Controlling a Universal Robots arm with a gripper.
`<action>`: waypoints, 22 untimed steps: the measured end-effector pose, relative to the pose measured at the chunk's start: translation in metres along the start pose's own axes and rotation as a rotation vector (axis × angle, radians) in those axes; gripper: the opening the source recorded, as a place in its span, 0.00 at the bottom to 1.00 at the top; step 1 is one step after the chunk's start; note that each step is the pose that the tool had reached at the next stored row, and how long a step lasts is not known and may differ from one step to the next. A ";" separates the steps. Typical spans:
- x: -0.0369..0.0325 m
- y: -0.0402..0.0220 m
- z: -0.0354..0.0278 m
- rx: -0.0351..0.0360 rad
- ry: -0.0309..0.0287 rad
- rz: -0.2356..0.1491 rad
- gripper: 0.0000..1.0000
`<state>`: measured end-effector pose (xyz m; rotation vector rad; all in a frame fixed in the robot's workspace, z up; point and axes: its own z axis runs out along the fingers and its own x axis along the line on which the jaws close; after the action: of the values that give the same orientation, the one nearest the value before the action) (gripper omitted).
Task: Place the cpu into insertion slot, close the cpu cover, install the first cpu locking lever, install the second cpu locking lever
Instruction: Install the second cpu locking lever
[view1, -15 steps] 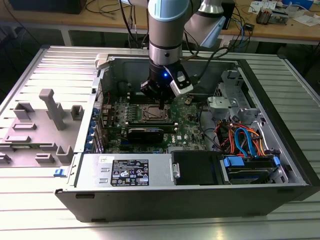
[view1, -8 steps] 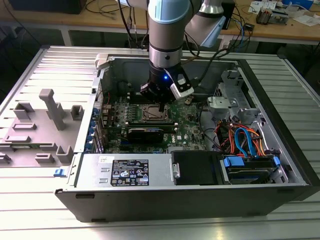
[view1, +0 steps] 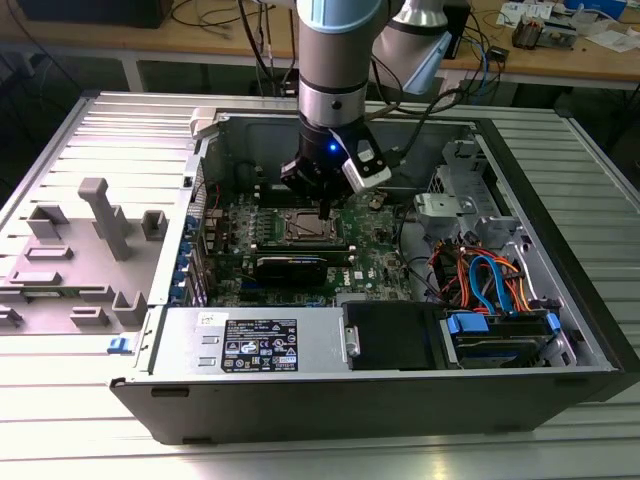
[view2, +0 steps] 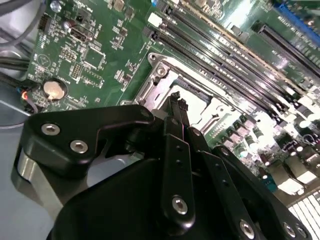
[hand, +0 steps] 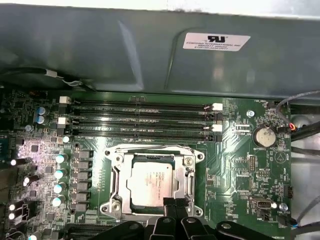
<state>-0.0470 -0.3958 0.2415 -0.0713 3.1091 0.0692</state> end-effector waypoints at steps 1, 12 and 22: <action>0.0001 -0.0013 -0.0001 0.0000 -0.0001 0.000 0.11; 0.0008 -0.0162 -0.0008 0.0001 -0.0001 0.000 0.11; 0.0008 -0.0170 -0.0008 0.0002 0.0000 0.000 0.11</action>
<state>-0.0470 -0.4128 0.2416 -0.0711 3.1091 0.0690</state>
